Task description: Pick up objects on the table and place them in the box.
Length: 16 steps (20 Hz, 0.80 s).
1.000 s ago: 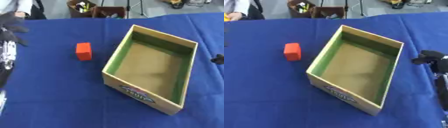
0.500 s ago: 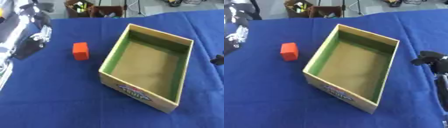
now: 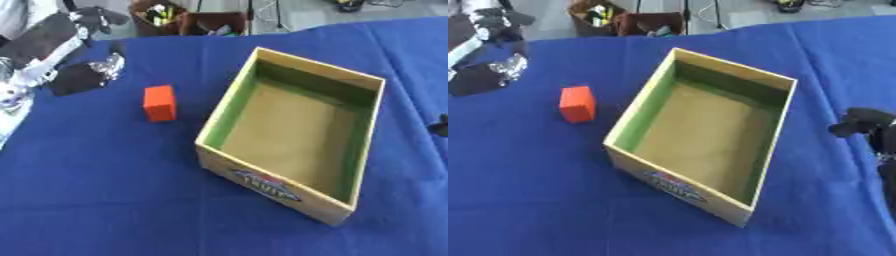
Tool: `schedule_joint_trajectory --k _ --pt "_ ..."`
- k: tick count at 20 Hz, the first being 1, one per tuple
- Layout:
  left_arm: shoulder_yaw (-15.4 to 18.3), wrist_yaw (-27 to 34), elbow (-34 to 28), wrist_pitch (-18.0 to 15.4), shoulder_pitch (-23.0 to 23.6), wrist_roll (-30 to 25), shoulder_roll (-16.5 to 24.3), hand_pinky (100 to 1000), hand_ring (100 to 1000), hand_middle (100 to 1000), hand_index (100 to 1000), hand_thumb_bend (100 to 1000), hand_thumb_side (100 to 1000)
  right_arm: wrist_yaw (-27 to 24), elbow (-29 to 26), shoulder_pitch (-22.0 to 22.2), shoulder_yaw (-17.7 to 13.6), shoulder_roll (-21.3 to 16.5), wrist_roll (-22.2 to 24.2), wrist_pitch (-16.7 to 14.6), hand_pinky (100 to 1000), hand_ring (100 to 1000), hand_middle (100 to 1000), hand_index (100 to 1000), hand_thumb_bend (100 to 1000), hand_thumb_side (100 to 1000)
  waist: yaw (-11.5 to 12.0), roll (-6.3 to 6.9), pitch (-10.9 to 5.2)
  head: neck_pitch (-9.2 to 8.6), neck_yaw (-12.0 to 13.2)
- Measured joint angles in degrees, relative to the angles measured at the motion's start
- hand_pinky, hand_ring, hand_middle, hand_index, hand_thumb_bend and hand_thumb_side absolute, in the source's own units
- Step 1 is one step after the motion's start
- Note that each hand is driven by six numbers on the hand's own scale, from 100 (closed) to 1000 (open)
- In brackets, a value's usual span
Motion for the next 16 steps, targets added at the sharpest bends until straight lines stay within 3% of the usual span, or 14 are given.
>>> schedule_joint_trajectory --k 1,3,7,13,16 --pt "-0.28 -0.78 1.31 -0.65 -0.73 -0.79 -0.06 660 815 847 962 320 916 0.09 0.00 0.00 0.01 0.00 0.07 -0.02 898 679 539 780 100 927 -0.17 0.00 0.03 0.00 0.05" --pt "-0.66 -2.37 3.88 -2.12 -2.42 -2.37 -0.81 678 827 858 974 403 958 0.20 0.00 0.01 0.03 0.01 0.23 -0.01 899 678 538 780 100 928 -0.30 0.08 0.16 -0.02 0.10" --pt "-1.01 -5.59 9.13 -5.23 -4.99 -5.63 -2.64 694 840 875 991 505 1000 0.45 0.00 0.00 0.17 0.02 0.32 0.03 899 677 538 780 100 929 -0.61 0.22 0.37 -0.05 0.27" --pt "-0.40 -10.20 16.56 -9.77 -7.59 -10.19 -5.55 719 859 918 1000 659 964 0.87 0.00 -0.02 0.35 0.04 0.57 0.22 901 677 536 779 100 935 -1.35 0.55 0.92 -0.53 0.51" --pt "0.77 -12.57 20.50 -12.15 -8.68 -12.60 -6.68 732 868 932 1000 690 927 1.10 0.00 -0.07 0.36 0.11 0.76 0.27 902 677 535 779 100 937 -1.60 0.61 1.38 -0.70 0.53"
